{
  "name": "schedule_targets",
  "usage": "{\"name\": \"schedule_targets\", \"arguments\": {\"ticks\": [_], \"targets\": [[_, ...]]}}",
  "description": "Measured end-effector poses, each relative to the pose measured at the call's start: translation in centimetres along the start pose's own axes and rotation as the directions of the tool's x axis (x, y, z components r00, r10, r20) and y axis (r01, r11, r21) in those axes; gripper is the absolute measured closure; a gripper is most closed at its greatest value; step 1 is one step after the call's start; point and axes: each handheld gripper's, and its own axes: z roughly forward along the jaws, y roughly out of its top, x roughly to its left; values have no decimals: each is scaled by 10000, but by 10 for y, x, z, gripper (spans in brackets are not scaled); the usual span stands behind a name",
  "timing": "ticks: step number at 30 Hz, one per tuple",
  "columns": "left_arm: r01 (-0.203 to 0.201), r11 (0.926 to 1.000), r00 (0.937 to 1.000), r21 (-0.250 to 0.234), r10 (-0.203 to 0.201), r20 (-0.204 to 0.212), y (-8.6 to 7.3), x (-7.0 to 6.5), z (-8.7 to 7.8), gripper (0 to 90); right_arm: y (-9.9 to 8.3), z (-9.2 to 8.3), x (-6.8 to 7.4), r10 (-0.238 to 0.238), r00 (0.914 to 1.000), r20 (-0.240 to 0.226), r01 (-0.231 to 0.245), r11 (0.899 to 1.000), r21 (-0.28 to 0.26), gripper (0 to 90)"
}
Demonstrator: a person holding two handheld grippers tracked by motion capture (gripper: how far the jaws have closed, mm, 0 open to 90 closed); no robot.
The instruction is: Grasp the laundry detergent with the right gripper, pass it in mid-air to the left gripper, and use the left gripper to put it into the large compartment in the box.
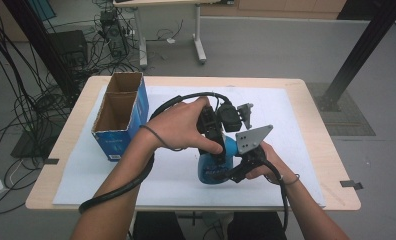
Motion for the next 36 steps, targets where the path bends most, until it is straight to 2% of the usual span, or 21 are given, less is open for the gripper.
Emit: {"name": "schedule_targets", "arguments": {"ticks": [2,7,13,16,22,29,36], "targets": [[17,10000,10000,26,-17,-4,0,1,0,371,-1,0,-1,143,9999,-19,-143,9998,-139,334],[46,10000,10000,40,-46,-18,-1,2,-1,371,-6,-1,-3,738,9967,328,-724,9965,-410,215],[19,10000,10000,8,-19,-18,-1,2,-2,370,-10,-1,-2,1055,9937,381,-1037,9936,-454,69],[-2,10000,10000,63,2,26,0,2,-3,371,-11,-2,-1,955,9950,294,-938,9941,-548,44],[-11,10000,10000,54,11,35,-1,2,-3,370,-15,-8,-1,980,9942,444,-949,9932,-671,37],[65,10000,10000,2,-65,23,-2,3,-4,371,-21,-25,-1,1118,9905,804,-1051,9910,-828,37],[-29,10000,10000,16,29,51,-2,2,-5,370,-29,-40,-1,1309,9856,1073,-1209,9881,-949,37]]}}
